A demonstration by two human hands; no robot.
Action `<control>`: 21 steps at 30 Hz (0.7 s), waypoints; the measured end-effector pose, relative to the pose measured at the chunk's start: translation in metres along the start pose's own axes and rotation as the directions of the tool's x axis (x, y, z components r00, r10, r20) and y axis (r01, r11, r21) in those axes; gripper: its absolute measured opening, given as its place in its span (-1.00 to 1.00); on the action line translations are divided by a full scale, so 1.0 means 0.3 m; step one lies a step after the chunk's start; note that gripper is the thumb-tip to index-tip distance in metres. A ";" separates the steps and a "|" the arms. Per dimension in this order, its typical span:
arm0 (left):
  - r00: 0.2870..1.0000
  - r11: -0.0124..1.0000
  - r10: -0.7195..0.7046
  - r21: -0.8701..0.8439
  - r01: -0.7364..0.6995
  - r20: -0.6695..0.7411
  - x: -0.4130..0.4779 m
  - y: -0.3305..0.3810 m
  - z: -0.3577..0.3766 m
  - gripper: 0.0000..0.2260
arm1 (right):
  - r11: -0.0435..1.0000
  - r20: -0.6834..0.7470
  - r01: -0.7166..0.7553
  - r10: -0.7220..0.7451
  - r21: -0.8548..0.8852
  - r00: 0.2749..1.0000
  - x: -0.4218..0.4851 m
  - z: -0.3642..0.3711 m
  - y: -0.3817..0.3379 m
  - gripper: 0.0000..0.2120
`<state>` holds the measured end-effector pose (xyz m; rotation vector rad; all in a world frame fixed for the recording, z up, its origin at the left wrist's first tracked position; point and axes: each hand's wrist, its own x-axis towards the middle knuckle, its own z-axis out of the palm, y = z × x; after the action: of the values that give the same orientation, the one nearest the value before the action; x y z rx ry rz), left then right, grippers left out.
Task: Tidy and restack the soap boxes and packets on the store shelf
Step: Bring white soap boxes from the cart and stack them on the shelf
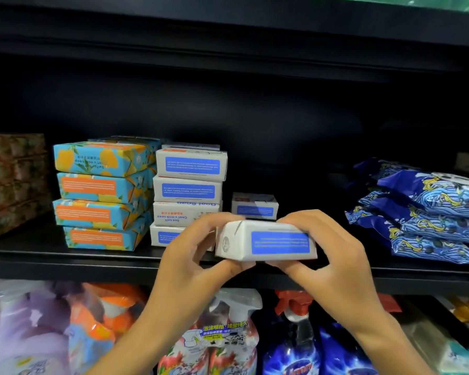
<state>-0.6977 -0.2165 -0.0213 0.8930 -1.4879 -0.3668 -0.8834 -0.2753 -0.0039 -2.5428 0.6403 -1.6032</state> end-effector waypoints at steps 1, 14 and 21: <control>1.000 1.000 -0.022 0.009 0.022 -0.006 -0.003 -0.001 -0.005 -0.49 | 0.996 -0.056 0.071 -0.075 -0.062 0.996 -0.003 0.005 0.000 -0.76; 0.934 0.896 -0.351 -0.268 0.355 0.065 -0.019 0.035 -0.028 -0.60 | 0.842 -0.033 0.386 -0.428 -0.378 0.903 -0.025 0.037 0.034 -0.75; 0.985 0.999 0.027 0.040 -0.021 -0.168 -0.043 -0.010 -0.028 -0.57 | 0.985 0.149 -0.126 0.108 0.115 0.983 -0.020 -0.005 -0.003 -0.33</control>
<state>-0.6901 -0.2068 -0.0311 0.9132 -1.3523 -0.2393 -0.8866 -0.2720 -0.0081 -2.4531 0.6410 -1.3650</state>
